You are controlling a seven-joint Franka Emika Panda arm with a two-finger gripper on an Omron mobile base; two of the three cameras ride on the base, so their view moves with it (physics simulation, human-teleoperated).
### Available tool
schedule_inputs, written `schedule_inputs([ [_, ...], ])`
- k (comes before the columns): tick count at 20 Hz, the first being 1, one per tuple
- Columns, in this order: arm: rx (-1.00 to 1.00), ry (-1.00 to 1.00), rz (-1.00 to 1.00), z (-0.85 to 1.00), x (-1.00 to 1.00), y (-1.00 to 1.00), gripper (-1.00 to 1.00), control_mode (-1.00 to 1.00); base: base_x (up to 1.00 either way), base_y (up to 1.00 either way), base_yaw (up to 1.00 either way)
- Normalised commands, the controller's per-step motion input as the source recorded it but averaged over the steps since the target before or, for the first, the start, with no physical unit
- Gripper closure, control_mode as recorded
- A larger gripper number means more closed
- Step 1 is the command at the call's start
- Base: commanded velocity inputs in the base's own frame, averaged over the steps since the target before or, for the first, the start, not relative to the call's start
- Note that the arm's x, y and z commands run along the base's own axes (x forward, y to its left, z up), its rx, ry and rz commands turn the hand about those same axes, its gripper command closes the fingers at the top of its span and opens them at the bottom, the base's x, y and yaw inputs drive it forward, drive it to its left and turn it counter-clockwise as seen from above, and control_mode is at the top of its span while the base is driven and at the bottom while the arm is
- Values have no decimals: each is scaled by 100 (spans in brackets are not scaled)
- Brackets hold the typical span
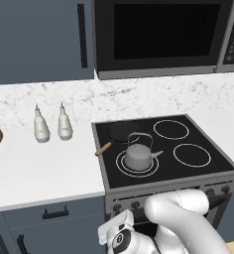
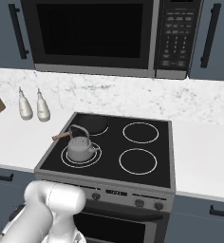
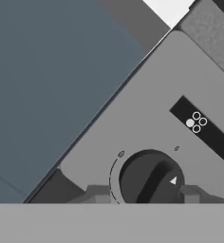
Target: Pick the kettle from the counter and place it on a stove burner. Then turn the burner on.
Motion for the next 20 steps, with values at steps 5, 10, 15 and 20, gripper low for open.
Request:
schedule_inputs([
  [5, -22, 18, 37, 49, 14, -27, 100, -100, 0, 0, 0],
  [10, -28, 27, 37, 51, 29, -27, 100, -100, 0, 0, 0],
  [15, -34, 40, 38, 48, 48, -38, 100, -100, 0, 0, 0],
  [20, -43, 47, 41, 35, 48, -35, 100, -100, 0, 0, 0],
])
